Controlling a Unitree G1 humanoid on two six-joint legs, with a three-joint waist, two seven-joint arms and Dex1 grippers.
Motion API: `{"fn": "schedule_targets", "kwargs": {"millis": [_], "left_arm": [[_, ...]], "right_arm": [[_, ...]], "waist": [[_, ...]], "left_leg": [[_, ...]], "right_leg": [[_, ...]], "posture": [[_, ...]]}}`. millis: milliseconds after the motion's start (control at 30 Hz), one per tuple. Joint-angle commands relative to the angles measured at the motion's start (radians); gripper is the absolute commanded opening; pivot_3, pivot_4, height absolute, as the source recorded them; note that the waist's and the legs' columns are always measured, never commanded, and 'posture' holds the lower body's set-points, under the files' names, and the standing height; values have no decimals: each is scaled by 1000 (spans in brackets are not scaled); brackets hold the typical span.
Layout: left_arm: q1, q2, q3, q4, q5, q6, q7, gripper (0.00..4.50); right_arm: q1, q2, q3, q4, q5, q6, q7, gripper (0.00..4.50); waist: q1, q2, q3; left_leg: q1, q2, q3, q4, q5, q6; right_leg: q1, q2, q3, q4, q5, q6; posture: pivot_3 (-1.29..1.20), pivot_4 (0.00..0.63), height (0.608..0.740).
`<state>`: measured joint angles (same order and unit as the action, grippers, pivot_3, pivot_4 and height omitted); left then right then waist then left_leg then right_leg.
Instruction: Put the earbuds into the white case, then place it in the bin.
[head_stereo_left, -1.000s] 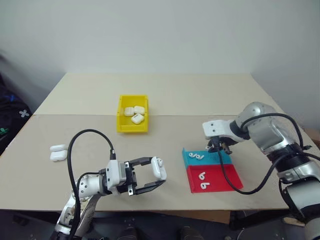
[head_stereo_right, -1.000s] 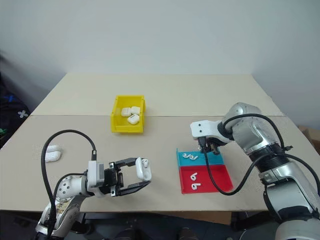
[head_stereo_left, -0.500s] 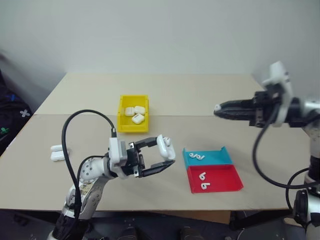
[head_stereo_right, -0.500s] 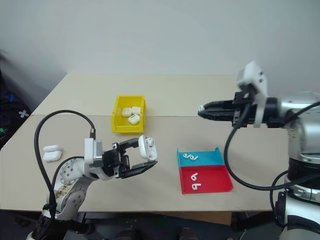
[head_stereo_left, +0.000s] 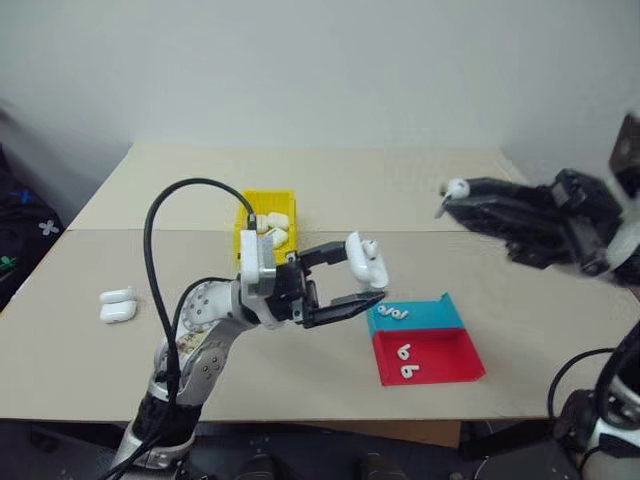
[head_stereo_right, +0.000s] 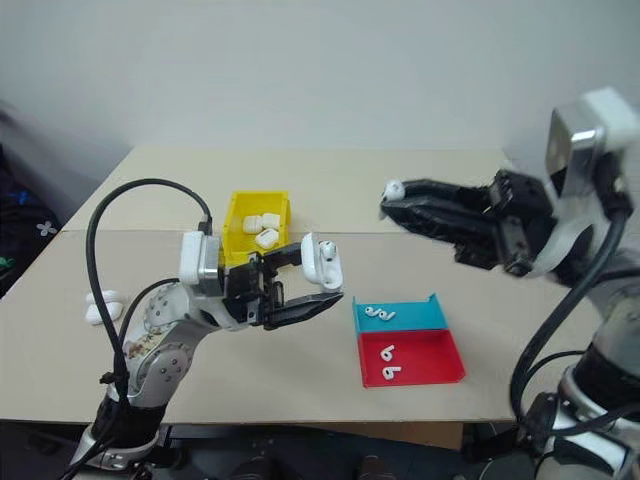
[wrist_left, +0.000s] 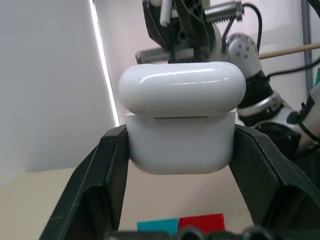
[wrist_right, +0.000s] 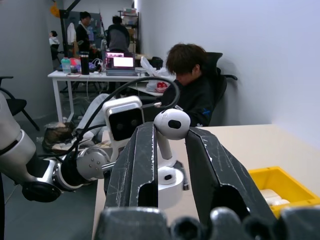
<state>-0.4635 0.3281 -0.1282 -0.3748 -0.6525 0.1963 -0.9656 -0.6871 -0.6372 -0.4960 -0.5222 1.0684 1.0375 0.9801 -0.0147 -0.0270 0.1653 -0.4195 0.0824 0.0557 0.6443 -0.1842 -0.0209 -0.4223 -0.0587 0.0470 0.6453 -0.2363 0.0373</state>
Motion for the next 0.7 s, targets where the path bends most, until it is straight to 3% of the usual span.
{"fn": "schedule_targets", "kwargs": {"millis": [33,300,700], "left_arm": [[-13,-9,2,-4,-13,-9,-19,2779],[-17,-17,6,8,-3,-23,-40,2779],[4,-18,8,-2,6,-34,-37,2779]], "right_arm": [[-4,-12,12,-30,72,-53,-55,925],[51,-63,90,-46,172,-66,-106,925],[125,-110,163,-69,161,-142,-98,925]], "waist": [[-1,0,0],[0,0,0],[1,0,0]], "left_leg": [[0,0,0,0,0,0],[0,0,-1,0,0,0],[0,0,-1,0,0,0]], "right_leg": [[0,0,0,0,0,0],[0,0,0,0,0,-1],[0,0,-1,-1,-1,2]], "posture": [[0,150,740],[0,150,740],[0,150,740]]}}
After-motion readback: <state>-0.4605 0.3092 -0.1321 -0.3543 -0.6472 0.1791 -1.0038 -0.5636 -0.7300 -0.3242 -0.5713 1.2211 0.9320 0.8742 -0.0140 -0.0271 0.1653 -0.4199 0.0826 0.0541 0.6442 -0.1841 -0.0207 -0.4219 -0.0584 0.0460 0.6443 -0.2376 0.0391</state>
